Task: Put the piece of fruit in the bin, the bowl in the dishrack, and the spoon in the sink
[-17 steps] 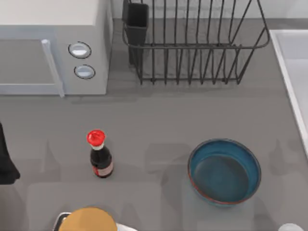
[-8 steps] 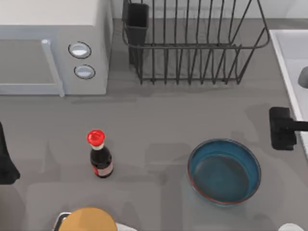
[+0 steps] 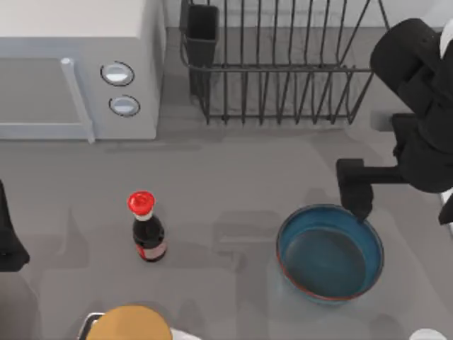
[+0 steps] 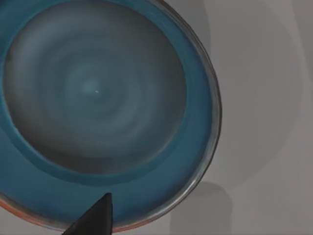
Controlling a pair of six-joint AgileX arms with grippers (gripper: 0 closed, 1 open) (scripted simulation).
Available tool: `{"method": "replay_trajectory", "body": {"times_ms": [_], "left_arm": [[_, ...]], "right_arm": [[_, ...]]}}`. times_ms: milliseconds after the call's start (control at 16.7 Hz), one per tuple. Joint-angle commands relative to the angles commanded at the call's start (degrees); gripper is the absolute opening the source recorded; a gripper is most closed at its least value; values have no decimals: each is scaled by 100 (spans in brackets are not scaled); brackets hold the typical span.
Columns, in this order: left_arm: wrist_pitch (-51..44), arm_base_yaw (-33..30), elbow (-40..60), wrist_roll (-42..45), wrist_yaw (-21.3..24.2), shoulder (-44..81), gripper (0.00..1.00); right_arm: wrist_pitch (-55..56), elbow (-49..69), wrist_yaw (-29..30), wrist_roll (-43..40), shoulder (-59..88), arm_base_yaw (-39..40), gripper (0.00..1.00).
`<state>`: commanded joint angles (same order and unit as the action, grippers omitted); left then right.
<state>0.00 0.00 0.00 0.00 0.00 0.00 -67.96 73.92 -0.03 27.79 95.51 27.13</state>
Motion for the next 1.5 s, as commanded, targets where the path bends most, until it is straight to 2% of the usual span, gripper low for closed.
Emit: {"method": "replay_trajectory", "body": {"times_ms": [420,900,1260,1500], "left_arm": [[0,0,0,0,0,0,100],[0,0,0,0,0,0,100],[0,0,0,0,0,0,100],[0,0,0,0,0,0,100]], "right_arm": [[58,-39,3,9,70,-3,100],[2005,-1317,7,41,689,31,100],[2232,-1495,7,51,783,38,100],[2232,-1495,7,51,783,38,70]]}}
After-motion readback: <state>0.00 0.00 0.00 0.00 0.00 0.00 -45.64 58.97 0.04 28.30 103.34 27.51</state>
